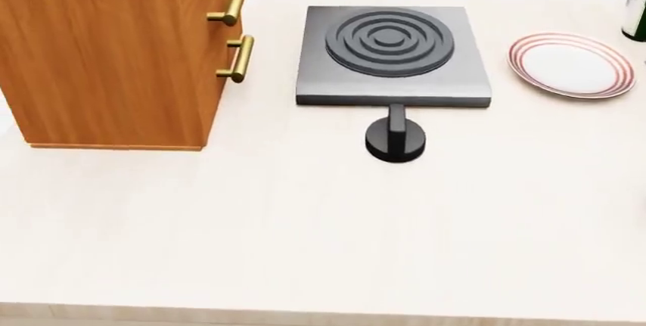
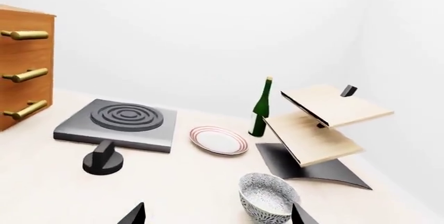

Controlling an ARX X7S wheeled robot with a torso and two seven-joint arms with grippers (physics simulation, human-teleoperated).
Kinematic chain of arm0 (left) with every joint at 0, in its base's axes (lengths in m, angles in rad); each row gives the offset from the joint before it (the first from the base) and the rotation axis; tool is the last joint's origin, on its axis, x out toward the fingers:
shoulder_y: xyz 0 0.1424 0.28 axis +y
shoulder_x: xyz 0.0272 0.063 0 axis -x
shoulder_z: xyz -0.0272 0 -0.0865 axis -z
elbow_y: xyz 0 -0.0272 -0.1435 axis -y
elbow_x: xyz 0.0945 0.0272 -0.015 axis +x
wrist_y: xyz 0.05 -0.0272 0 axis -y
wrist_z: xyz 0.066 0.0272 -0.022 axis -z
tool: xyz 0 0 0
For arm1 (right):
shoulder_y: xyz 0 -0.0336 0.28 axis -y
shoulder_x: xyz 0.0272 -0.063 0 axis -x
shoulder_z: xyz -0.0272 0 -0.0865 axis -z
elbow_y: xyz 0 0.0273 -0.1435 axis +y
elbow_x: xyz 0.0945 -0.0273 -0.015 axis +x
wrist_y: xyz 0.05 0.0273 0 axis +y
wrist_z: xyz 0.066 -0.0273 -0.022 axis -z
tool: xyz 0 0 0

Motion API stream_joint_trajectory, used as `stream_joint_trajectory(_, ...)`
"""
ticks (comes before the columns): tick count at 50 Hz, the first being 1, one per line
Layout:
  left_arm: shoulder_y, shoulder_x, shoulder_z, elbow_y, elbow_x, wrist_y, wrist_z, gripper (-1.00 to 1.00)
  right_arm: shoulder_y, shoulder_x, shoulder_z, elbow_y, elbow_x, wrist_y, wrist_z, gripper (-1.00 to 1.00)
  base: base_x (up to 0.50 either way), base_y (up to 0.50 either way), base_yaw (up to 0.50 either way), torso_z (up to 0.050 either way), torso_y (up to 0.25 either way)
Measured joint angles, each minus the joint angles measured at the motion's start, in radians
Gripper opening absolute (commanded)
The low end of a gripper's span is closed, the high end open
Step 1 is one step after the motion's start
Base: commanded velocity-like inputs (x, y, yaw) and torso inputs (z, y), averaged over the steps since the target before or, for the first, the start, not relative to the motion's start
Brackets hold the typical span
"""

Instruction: Put the bowl on the stove.

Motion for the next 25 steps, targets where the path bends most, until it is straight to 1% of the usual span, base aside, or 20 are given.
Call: stream_joint_trajectory(25, 0.000, -0.010, 0.008, 0.000, -0.009, 0.002, -0.012, 1.00, 0.000, -0.013, 0.001, 0.013, 0.022, -0.001, -0.003, 1.00, 0.50, 0.00, 0.00, 0.000, 0.000)
